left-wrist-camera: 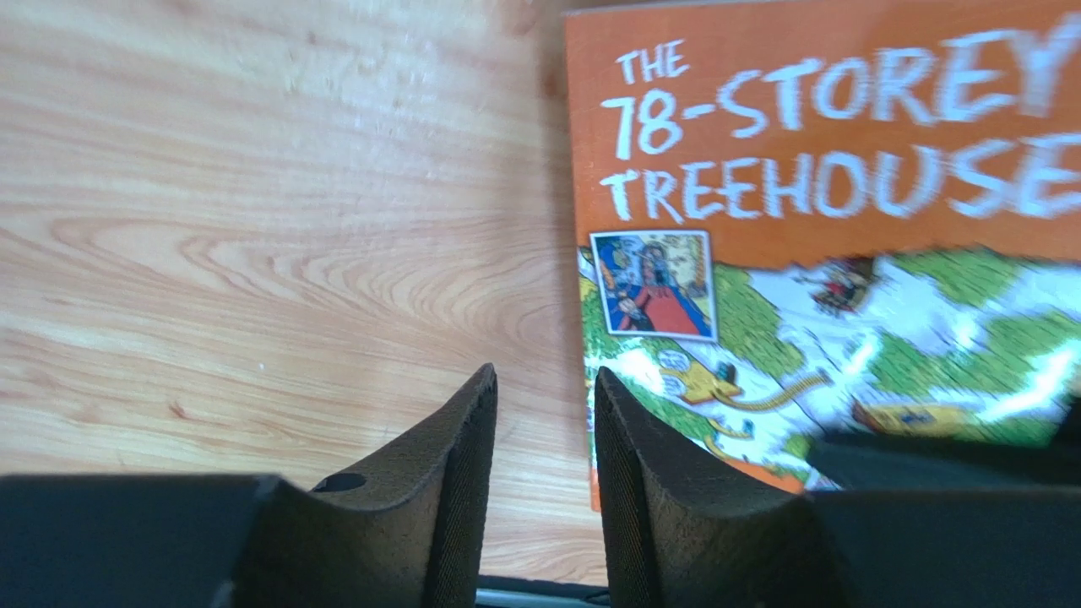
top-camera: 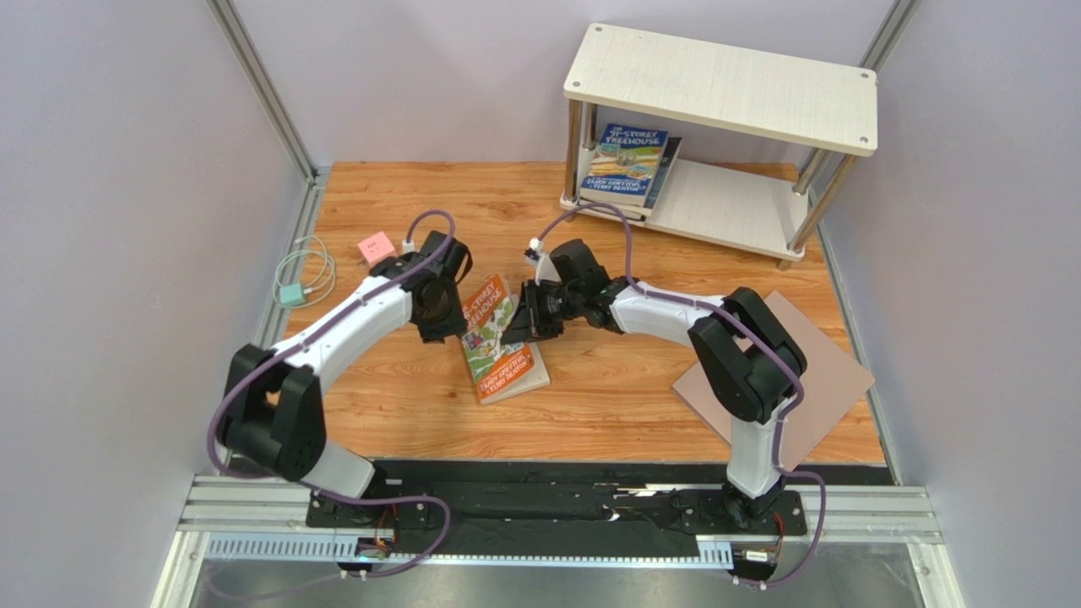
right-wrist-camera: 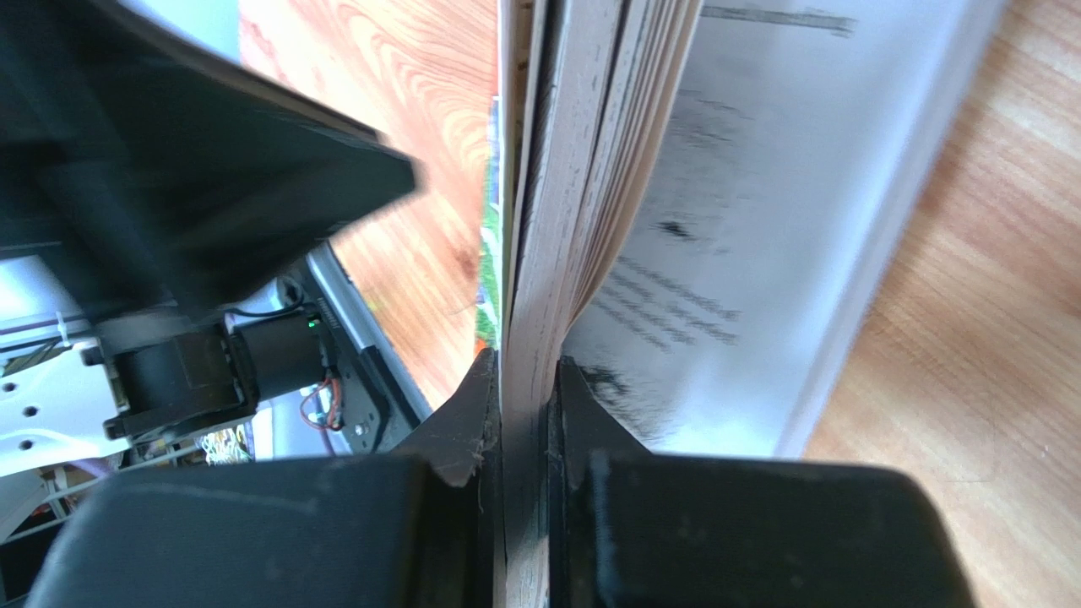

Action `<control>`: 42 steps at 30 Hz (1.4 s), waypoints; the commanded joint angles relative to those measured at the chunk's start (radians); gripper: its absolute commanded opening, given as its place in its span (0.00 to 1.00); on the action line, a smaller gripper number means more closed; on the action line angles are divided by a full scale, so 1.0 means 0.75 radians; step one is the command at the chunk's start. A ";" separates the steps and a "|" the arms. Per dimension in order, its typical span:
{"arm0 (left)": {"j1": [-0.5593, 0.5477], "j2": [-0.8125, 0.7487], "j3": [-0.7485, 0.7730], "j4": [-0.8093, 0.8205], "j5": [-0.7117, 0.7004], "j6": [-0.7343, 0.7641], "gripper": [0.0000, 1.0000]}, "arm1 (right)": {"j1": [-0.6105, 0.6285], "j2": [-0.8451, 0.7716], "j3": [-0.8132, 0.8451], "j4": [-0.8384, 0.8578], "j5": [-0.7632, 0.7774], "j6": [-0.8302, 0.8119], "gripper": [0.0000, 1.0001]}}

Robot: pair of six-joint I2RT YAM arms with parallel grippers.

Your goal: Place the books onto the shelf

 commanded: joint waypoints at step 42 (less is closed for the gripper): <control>0.019 -0.763 -0.481 1.406 0.659 -0.107 0.60 | -0.201 -0.629 -0.086 0.669 -0.471 0.457 0.01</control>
